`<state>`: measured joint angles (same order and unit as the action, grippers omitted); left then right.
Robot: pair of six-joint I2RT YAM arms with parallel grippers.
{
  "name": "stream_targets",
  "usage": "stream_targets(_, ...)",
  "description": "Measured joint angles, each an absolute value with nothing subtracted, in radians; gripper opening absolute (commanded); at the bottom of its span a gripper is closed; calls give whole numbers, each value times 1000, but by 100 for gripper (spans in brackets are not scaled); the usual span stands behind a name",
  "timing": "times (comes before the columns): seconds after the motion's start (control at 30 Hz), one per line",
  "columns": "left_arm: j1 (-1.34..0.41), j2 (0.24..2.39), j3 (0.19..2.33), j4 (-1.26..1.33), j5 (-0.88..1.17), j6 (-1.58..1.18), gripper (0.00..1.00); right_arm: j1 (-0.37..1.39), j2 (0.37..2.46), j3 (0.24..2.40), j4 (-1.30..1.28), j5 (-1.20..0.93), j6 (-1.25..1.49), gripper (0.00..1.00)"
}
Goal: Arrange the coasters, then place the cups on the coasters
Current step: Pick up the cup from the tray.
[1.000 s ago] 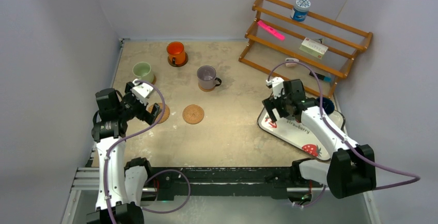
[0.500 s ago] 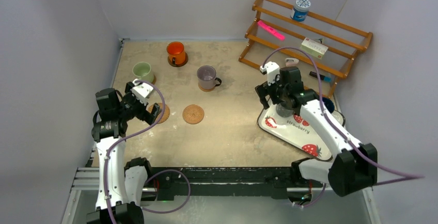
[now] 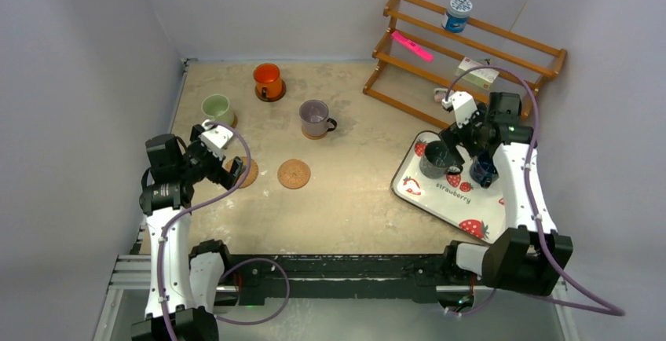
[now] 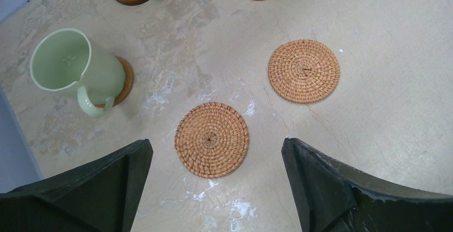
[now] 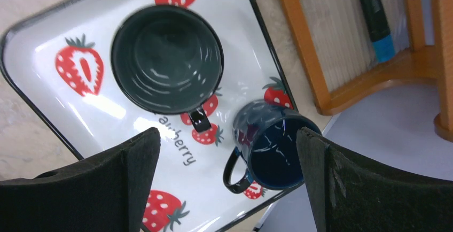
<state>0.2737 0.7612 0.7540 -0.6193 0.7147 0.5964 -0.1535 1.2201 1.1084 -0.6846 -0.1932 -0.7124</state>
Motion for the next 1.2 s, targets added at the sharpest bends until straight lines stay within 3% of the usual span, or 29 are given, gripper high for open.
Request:
stream_targets(0.17, 274, 761, 754, -619, 715, 596, 100, -235, 1268, 1073, -731, -238, -866, 99)
stream_targets(0.67, 274, 768, 754, -619, 715, 596, 100, -238, 1408, 983, -691, -341, -1003, 92)
stream_targets(0.83, 274, 768, 754, -619, 715, 596, 100, -238, 1409, 926, -668, -340, -1025, 82)
stream_targets(1.03, 274, 768, 754, -619, 715, 596, 100, -238, 1409, 901, -665, -363, -1038, 53)
stream_targets(1.2, 274, 768, 754, -619, 714, 596, 100, -238, 1401, 876, -644, -369, -1032, 5)
